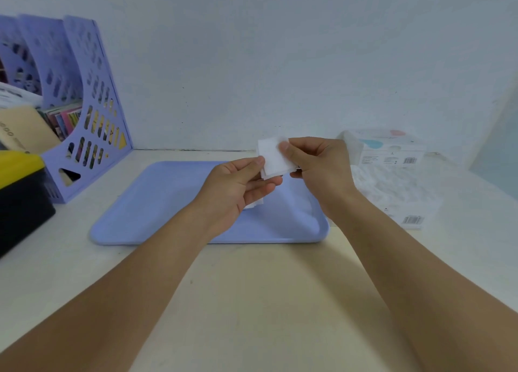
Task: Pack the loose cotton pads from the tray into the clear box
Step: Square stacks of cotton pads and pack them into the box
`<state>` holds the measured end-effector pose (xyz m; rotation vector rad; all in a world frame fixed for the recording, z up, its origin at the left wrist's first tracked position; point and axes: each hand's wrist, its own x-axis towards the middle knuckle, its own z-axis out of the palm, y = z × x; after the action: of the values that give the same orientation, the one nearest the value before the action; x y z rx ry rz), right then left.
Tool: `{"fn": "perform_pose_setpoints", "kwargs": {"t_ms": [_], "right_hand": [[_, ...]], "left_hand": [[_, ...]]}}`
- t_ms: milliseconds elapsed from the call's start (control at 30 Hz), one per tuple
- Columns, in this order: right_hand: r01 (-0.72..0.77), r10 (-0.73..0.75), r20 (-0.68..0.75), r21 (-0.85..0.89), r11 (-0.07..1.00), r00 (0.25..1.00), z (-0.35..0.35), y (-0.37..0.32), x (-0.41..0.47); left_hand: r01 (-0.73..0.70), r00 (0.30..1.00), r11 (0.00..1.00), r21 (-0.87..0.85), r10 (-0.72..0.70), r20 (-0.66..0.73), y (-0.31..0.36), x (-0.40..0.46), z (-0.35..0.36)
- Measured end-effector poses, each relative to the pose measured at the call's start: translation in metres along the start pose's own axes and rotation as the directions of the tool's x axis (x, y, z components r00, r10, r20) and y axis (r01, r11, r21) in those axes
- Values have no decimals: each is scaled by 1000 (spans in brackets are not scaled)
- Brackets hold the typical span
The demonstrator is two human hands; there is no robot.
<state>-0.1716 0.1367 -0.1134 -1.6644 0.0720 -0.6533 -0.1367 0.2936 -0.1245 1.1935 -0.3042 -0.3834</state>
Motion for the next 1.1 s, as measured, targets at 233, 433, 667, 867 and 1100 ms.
{"fn": "perform_pose_setpoints", "kwargs": {"t_ms": [233,433,667,867,1100], "right_hand": [[-67,64,-43,-68,995,997,-3,-5,1],[-77,73,-57,-67,995,996,-8,-10,3],[-166,170,36,-101,981,985,-13,-15,2],[-188,193,40,-105,976,980,-15,-15,2],[-283,275,77,116,952,958,-22,-21,6]], "left_hand": [[-15,1000,999,-31,15,-4,0,-1,-1],[-8,1000,1000,-10,8,-3,-1,1,-5],[-7,1000,1000,-19,6,-27,-2,2,-5],[21,1000,999,-24,-21,-21,-3,1,-5],[26,999,998,-48,-29,-43,-3,3,-8]]}}
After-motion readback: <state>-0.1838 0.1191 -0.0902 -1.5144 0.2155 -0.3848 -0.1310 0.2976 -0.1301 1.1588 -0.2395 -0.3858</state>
